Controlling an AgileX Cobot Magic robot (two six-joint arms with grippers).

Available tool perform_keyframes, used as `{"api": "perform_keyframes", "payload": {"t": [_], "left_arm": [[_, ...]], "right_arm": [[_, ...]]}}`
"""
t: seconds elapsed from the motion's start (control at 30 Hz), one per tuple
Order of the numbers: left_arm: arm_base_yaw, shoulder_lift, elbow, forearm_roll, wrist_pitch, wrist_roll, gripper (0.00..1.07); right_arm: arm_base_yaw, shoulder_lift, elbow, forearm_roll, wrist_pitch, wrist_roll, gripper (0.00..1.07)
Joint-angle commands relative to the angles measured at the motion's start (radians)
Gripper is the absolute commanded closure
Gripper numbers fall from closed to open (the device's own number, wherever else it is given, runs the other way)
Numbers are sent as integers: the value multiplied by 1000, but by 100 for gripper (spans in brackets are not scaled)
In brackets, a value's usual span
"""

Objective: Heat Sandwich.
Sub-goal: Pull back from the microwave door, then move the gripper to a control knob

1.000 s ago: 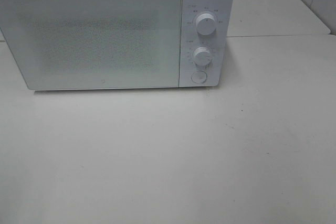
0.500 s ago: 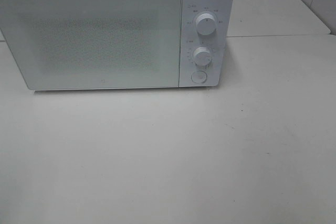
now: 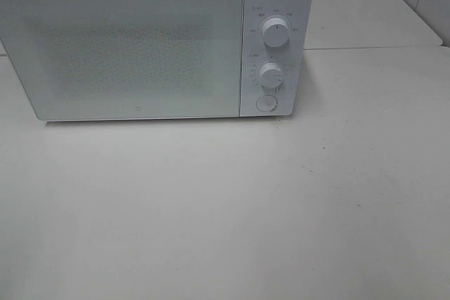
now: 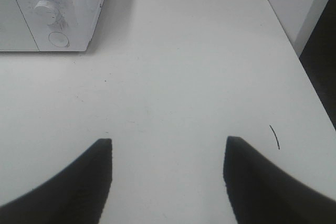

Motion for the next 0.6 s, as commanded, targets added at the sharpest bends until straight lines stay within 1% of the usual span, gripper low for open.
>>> {"api": "perform_keyframes", "payload": {"t": [0.03,0.1,0.13,0.23,0.3,0.4,0.47,0.5,0.57,0.6], "left_arm": [[-3,-23,3,3,-17,-2,49],[-3,-23,3,3,-17,-2,49],[-3,-23,3,3,-17,-2,49],[-3,-23,3,3,-17,-2,49],[-3,-23,3,3,-17,-2,49],[-3,-23,3,3,-17,-2,49],[-3,-23,3,3,-17,-2,49],[-3,-23,3,3,-17,-2,49],[-3,-23,3,3,-17,-2,49],[-3,-23,3,3,-17,-2,49]], "right_arm": [[-7,-24,-25,0,-68,-8,46],[-7,-23,-26,0,-144,-8,46],[-7,-10,-22,-1,-213,-8,46],[-7,18,-16,-1,-258,-8,46],[-7,74,-4,2,-312,-8,46],[-7,113,4,4,-355,-8,46],[-7,176,15,4,-426,-8,46],[-7,176,15,4,-426,-8,46],[-7,220,20,4,-482,-8,46],[-7,260,20,4,-542,-8,46]]}}
